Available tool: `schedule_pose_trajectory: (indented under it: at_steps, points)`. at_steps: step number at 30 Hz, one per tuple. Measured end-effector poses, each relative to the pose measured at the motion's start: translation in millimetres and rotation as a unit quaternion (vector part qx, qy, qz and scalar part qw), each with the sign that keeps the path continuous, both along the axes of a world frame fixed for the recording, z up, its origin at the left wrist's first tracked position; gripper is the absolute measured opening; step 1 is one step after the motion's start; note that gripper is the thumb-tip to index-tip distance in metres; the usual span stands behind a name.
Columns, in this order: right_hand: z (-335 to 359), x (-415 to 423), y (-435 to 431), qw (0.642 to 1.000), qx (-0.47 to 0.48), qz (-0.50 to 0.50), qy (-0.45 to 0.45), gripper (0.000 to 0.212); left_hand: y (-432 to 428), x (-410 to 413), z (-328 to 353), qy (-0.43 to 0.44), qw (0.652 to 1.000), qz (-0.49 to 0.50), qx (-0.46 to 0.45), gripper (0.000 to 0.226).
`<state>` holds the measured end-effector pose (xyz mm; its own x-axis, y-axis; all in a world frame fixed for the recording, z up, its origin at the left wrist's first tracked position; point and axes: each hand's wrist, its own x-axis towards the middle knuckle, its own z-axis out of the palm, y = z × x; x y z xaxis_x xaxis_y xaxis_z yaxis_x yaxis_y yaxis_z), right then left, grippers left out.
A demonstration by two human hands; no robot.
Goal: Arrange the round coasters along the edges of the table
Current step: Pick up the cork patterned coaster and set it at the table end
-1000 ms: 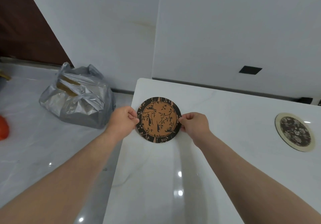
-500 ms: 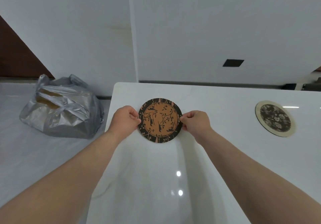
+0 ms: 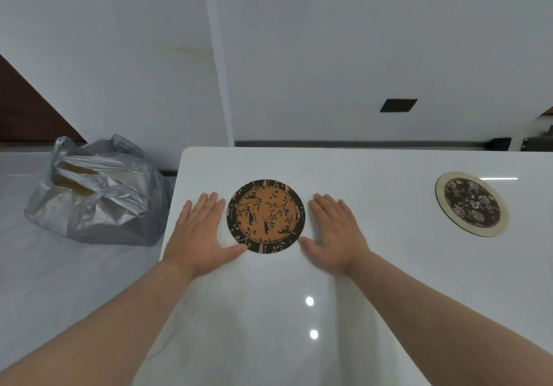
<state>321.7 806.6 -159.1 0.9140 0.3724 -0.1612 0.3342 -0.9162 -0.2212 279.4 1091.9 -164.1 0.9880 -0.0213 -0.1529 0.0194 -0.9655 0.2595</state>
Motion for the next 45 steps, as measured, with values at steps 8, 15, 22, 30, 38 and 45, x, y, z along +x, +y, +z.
schedule_pose_trajectory:
  at_steps: [8, 15, 22, 30, 38, 45]
  points:
    - [-2.2, 0.8, 2.5, 0.999, 0.001, -0.012, -0.037, 0.089, -0.6, 3.4, -4.3, -0.031, 0.999, -0.007, 0.018, 0.100]
    - [-2.6, 3.5, 5.6, 0.999, 0.011, -0.030, -0.042, 0.082, -0.9, 3.7, -4.9, -0.039, 0.999, -0.003, 0.023, 0.095]
    - [-6.3, 3.4, 3.6, 0.998, 0.015, -0.030, -0.046, 0.073, -0.3, 5.3, -6.0, -0.031, 0.999, 0.004, 0.021, 0.091]
    - [-7.4, 3.0, 2.9, 0.997, 0.035, -0.036, -0.053, 0.059, 1.9, 5.1, -8.8, -0.024, 1.000, 0.005, 0.014, 0.087]
    - [-6.5, 3.9, 2.5, 0.997, 0.041, -0.044, -0.044, 0.065, -3.7, 9.6, -4.2, -0.038, 0.999, 0.034, -0.012, 0.094]
    - [-6.1, 4.8, 2.8, 0.998, 0.030, -0.040, -0.043, 0.068, -17.4, 12.9, -4.2, -0.052, 0.997, 0.061, -0.009, 0.088]
